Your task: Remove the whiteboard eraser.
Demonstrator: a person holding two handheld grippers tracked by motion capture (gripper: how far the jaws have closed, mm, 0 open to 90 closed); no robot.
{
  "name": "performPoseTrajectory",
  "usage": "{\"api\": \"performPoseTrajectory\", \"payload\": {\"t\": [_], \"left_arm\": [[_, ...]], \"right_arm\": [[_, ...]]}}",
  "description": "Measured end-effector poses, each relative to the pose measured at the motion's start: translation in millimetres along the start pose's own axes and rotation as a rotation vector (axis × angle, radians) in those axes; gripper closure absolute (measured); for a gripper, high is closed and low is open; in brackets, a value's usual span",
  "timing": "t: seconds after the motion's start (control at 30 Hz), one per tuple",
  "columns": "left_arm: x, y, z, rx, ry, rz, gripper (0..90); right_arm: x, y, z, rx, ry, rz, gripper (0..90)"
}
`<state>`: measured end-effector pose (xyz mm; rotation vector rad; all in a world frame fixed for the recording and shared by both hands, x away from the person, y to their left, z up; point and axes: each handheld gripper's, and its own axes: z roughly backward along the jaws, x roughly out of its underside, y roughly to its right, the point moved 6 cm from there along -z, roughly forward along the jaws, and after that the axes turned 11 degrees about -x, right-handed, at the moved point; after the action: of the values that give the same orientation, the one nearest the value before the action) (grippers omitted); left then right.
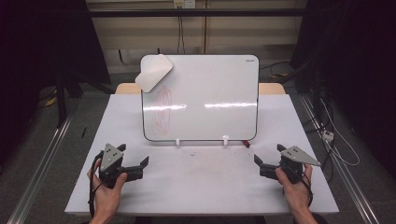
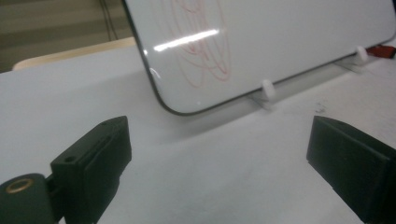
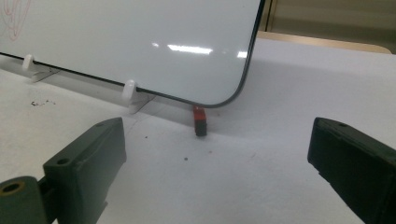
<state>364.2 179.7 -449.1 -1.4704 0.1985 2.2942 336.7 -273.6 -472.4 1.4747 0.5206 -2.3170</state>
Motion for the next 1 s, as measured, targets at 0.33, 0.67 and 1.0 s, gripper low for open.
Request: {"api": "performPoseTrajectory", "payload": {"t": [0.33,0.67,1.0], "left_arm": [[-0.1,-0.9,-5.5,0.028,-0.036,0.003,7.9],[-6.9,-2.6,-14.5,0.073,-0.061,-0.02,8.4],[-39.0,-6.0,-19.5,0.077,-0.006,-0.072,5.0]], "right_arm": [[2.1,2.6,-2.1,0.0,-0.018,-0.003,4.3],[3.1,2.8,-6.0,-0.015,-0.031,-0.005,4.3],[3.9,1.8,-6.0,-0.03,-0.035,-0.007,4.3]]}}
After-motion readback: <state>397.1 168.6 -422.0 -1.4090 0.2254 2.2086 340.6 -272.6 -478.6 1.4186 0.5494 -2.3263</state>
